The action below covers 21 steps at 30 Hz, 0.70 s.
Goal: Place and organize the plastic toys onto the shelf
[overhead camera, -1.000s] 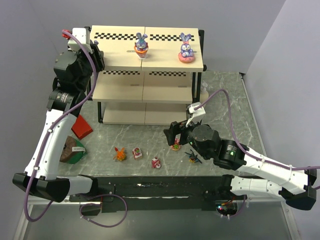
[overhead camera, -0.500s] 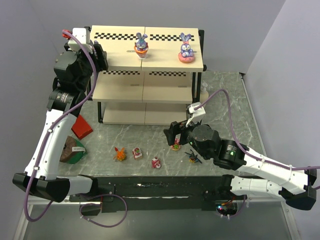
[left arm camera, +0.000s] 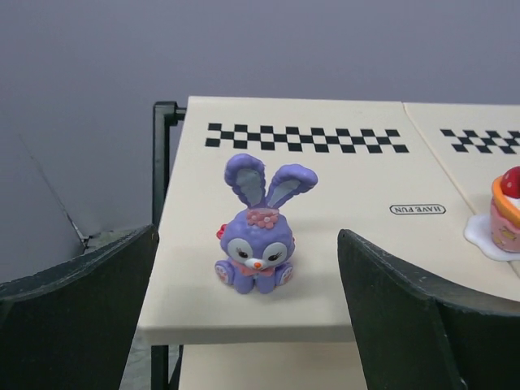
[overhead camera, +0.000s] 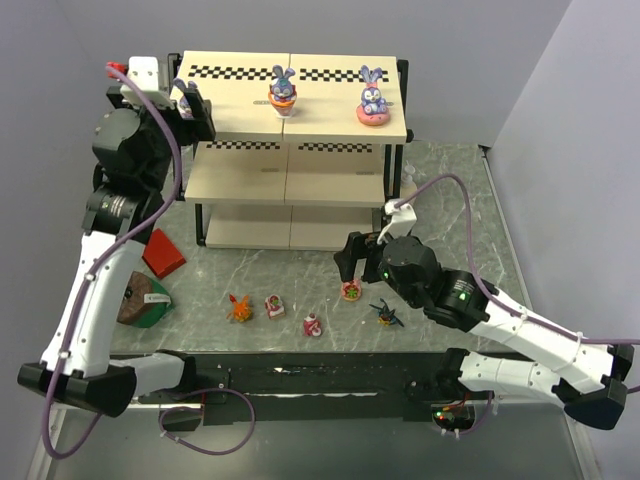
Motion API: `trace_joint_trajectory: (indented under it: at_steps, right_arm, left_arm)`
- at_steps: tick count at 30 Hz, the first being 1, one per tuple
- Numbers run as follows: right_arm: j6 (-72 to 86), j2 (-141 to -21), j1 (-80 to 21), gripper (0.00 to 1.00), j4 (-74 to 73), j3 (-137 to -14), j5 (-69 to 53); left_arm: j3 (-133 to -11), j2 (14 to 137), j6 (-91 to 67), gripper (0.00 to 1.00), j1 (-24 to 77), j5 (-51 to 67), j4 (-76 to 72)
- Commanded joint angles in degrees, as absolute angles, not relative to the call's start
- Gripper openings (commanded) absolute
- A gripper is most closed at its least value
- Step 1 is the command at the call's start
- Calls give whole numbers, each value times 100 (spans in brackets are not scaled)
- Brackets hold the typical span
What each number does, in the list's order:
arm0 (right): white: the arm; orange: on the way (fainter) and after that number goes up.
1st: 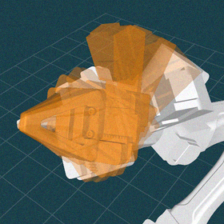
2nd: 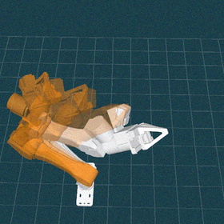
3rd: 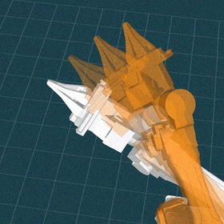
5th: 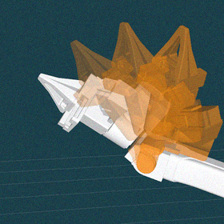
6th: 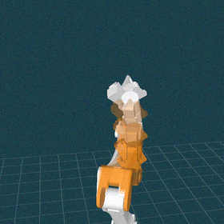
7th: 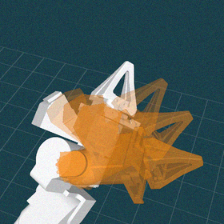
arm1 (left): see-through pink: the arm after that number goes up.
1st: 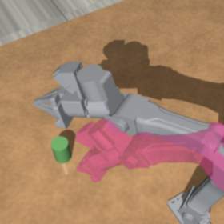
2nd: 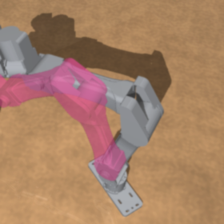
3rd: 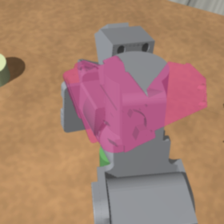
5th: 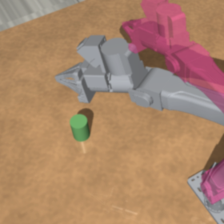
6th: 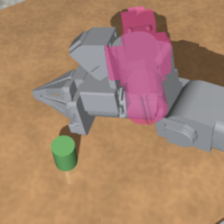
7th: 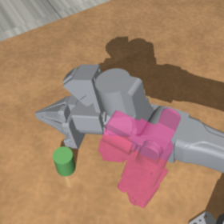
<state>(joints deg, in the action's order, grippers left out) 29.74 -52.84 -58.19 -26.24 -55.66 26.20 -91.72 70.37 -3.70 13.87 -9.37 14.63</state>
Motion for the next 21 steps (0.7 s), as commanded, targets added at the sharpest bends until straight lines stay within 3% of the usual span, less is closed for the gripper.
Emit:
trace_joint_trajectory:
  at_steps: [1,11,21]
  right_arm:
    - [3164,-5185,-5704,95,-2707,-5634,2479]
    - [3120,-5265,-5432,95,-2690,-5441,2127]
    - [2936,-5790,-5510,93,-2347,-4835,802]
  left_arm:
    - [-9264,6575,-422,96,1362,-1239,1397]
    - [-8412,5073,-1116,96,1362,-1257,2222]
    - [-6347,3314,-2214,96,1362,-44,3707]
